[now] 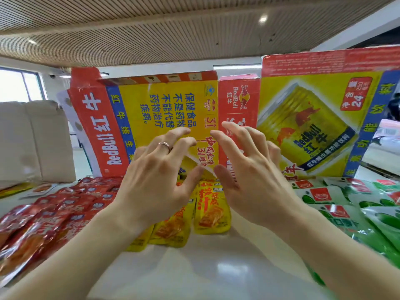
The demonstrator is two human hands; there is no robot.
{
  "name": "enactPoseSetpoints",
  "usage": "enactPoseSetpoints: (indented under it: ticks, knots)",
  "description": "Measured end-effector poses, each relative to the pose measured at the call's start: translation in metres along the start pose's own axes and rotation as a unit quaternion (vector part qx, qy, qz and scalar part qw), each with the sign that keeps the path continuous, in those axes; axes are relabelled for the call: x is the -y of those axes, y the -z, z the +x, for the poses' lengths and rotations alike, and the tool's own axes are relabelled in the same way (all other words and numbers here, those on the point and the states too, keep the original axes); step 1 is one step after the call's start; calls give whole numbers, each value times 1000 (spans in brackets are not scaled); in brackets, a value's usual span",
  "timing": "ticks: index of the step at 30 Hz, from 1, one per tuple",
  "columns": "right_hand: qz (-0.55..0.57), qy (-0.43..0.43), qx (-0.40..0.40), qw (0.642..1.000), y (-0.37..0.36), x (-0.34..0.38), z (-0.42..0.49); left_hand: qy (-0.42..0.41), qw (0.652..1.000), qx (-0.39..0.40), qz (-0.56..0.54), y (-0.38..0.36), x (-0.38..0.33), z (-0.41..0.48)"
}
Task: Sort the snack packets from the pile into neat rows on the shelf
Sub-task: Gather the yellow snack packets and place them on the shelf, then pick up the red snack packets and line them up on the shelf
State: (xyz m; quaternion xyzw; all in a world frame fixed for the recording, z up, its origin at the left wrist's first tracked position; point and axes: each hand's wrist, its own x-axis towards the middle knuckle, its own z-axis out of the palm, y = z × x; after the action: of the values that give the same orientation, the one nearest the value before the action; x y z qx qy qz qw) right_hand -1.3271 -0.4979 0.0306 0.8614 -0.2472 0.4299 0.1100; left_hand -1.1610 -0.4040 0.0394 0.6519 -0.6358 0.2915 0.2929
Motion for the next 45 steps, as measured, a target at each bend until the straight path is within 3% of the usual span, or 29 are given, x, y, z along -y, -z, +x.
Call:
enactPoseSetpoints:
  ticks: [12,17,36,45]
  knots:
    - [23,83,16,996,15,40,-7,35,995,12,95,64,14,-63]
    - [69,75,9,995,24,83,-5,32,995,-7,97,94,31,-90]
    - [177,112,37,977,-50,382,-17,150,971,15,185,259,185,-277]
    - [236,135,59,961,-81,482,-26,185,960,17,209,309,237,-353]
